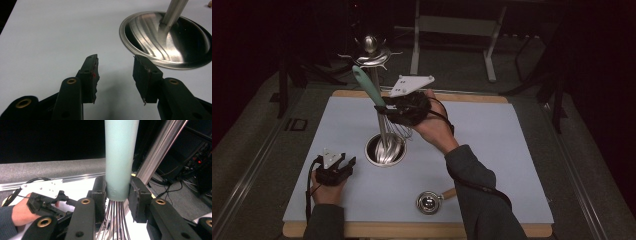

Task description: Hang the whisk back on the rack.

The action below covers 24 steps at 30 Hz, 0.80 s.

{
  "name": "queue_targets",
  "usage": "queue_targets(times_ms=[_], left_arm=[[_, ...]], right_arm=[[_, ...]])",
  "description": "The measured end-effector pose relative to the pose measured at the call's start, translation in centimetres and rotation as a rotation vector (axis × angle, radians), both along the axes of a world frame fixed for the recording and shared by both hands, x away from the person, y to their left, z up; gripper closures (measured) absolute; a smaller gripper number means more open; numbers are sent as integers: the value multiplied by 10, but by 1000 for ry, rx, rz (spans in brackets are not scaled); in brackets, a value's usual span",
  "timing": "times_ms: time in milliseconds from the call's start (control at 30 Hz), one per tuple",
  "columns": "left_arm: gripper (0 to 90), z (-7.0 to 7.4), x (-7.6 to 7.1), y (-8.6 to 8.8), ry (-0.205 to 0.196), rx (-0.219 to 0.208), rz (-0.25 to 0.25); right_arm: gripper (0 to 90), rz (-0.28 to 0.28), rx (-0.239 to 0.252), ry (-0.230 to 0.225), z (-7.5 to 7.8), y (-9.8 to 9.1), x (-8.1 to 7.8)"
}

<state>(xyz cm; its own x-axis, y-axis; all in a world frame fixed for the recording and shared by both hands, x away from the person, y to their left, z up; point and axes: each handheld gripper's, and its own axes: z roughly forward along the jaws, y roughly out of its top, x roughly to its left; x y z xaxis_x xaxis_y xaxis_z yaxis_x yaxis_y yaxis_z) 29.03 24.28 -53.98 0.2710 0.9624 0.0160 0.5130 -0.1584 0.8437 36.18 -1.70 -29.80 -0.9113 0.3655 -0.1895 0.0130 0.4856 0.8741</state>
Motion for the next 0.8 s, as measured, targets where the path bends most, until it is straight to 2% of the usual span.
queue_targets(times_ms=[67,267,800], left_arm=[[560,0,0,0,-1,-1,1],[559,0,0,0,0,-1,0],[557,0,0,0,0,2,1]], right_arm=[[680,-11,11,18,-3,5,2],[638,-25,18,23,-5,11,3],[567,-15,19,34,-7,8,2]])
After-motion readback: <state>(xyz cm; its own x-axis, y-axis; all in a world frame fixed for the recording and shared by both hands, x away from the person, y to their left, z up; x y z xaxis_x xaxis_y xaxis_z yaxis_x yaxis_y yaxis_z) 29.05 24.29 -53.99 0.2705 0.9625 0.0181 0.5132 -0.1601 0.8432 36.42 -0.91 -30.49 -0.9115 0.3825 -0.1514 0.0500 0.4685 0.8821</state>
